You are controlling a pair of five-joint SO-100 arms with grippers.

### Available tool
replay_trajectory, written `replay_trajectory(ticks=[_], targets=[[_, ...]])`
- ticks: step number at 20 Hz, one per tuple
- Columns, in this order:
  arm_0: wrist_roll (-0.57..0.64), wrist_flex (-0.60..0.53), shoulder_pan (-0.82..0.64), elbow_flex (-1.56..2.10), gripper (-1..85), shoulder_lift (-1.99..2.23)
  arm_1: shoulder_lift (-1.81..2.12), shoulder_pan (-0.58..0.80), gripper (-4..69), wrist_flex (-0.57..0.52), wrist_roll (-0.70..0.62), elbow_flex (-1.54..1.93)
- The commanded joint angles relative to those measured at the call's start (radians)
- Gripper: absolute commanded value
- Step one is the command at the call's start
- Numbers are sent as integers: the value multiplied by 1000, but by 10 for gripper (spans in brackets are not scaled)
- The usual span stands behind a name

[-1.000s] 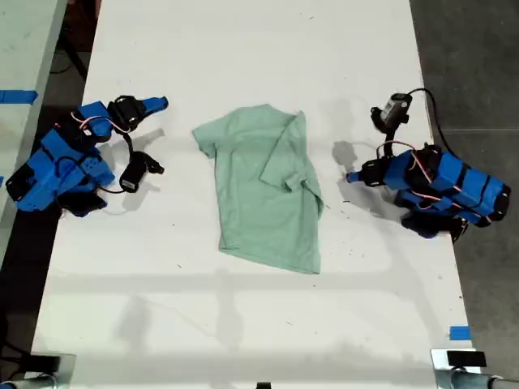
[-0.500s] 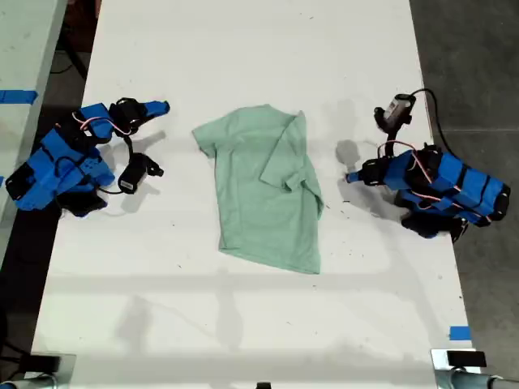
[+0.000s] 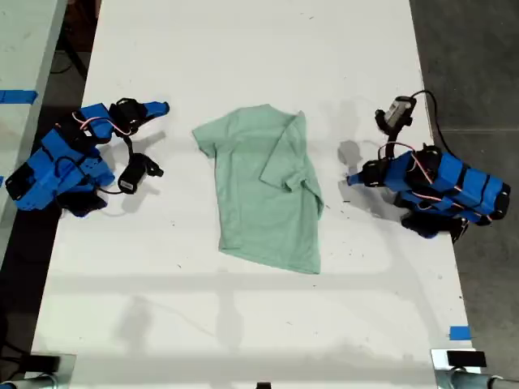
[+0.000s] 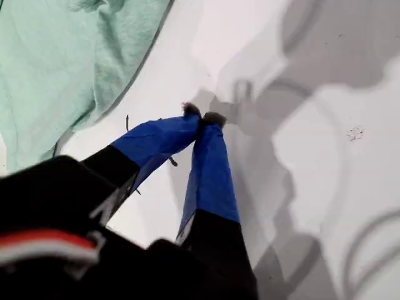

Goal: Fold t shirt

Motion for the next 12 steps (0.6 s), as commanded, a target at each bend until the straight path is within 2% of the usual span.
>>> replay_trajectory(ticks=[1,12], targets=[[-23,3,-20,40,-2,6,12,-3,14,6,20,31],[-23,5,-25,40,-2,6,12,-6,14,14,37,31]])
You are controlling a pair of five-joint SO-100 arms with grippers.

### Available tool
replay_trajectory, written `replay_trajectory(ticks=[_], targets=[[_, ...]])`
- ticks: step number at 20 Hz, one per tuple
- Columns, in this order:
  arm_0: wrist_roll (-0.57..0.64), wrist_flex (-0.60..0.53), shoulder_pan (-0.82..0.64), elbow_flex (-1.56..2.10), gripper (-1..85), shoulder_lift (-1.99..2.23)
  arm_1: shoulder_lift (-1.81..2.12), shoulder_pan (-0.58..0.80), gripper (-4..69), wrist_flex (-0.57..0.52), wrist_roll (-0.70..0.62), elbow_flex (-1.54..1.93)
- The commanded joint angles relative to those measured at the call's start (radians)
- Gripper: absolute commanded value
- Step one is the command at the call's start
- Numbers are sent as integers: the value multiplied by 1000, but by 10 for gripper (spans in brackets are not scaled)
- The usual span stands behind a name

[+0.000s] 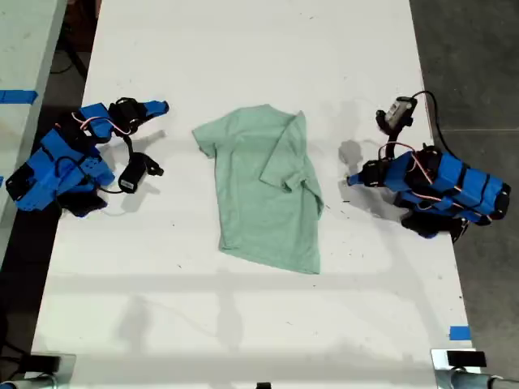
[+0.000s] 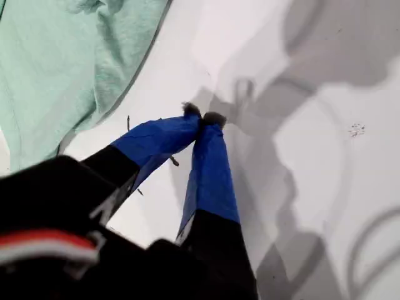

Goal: Fold t shirt

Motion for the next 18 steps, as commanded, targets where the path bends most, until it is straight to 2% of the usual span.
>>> replay_trajectory(ticks=[1,18], targets=[[-23,3,-14,40,-2,6,12,-5,14,12,11,31],[-17,3,-26,40,-2,6,12,-5,14,20,23,31]])
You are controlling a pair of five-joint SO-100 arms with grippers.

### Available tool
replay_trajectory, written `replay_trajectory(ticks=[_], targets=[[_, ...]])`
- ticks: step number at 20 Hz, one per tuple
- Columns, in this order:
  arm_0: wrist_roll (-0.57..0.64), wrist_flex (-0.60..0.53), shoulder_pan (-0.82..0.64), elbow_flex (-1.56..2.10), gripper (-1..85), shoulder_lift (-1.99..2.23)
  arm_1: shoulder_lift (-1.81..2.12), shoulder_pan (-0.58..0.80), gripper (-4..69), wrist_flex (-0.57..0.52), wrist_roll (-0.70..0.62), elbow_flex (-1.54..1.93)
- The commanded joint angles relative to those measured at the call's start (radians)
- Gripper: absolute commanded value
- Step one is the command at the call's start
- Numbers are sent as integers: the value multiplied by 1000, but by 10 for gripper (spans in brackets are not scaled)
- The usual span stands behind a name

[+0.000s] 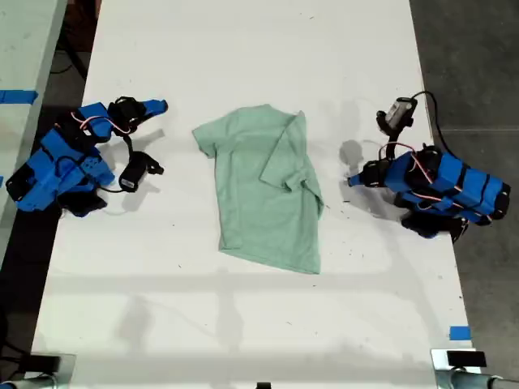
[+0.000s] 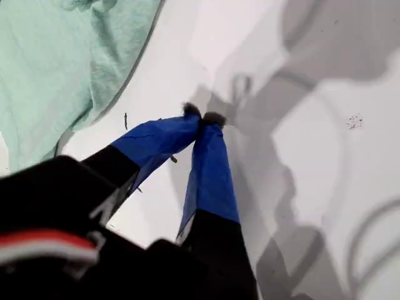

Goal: Fold t shirt

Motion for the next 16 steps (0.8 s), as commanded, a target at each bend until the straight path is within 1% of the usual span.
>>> replay_trajectory(ticks=[1,16], targets=[[-18,5,-8,40,-2,6,12,-2,14,2,11,29],[-17,5,-12,40,-2,6,12,-5,14,3,14,29]])
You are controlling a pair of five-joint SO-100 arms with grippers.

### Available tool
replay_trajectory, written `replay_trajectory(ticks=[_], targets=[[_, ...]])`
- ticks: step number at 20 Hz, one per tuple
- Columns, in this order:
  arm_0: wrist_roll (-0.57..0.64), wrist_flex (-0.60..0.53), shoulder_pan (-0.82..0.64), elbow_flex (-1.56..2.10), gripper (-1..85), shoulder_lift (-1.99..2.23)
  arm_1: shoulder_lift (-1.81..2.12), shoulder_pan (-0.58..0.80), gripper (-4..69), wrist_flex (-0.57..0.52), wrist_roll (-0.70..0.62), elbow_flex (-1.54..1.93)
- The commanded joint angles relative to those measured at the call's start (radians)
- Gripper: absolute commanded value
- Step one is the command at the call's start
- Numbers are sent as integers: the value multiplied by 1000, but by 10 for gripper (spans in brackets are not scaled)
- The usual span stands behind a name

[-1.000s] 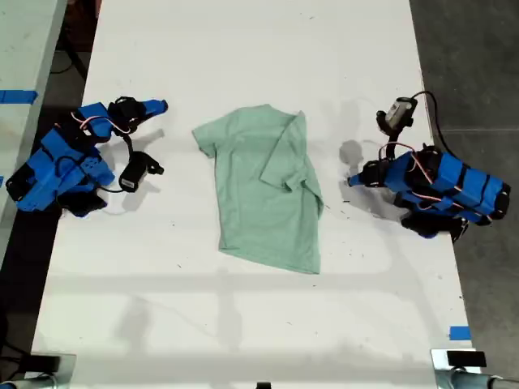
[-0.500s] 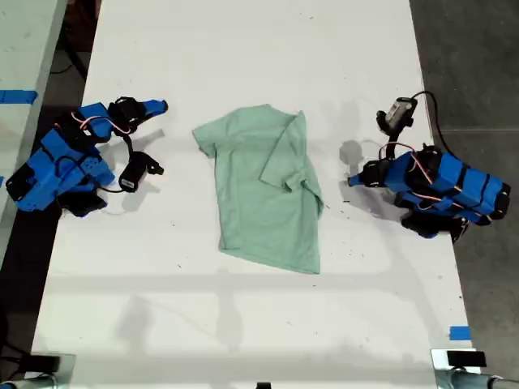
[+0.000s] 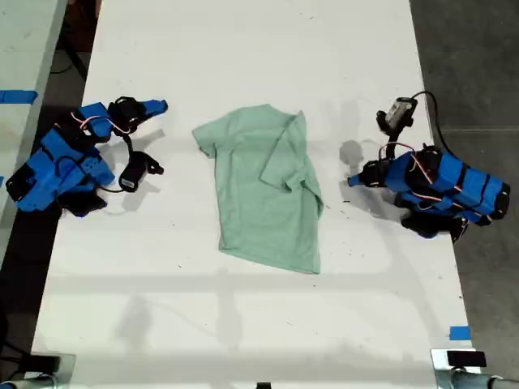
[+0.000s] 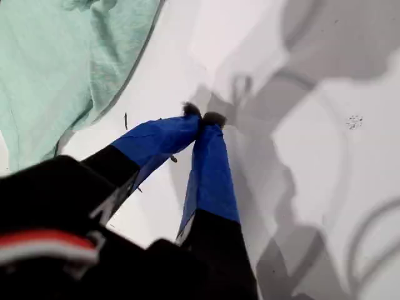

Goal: Fold t shirt

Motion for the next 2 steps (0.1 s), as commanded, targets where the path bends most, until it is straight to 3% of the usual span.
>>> replay_trajectory(ticks=[1,2], targets=[[-17,2,-11,40,-2,6,12,-5,14,3,12,29],[-17,2,-11,40,-2,6,12,-5,14,3,12,29]])
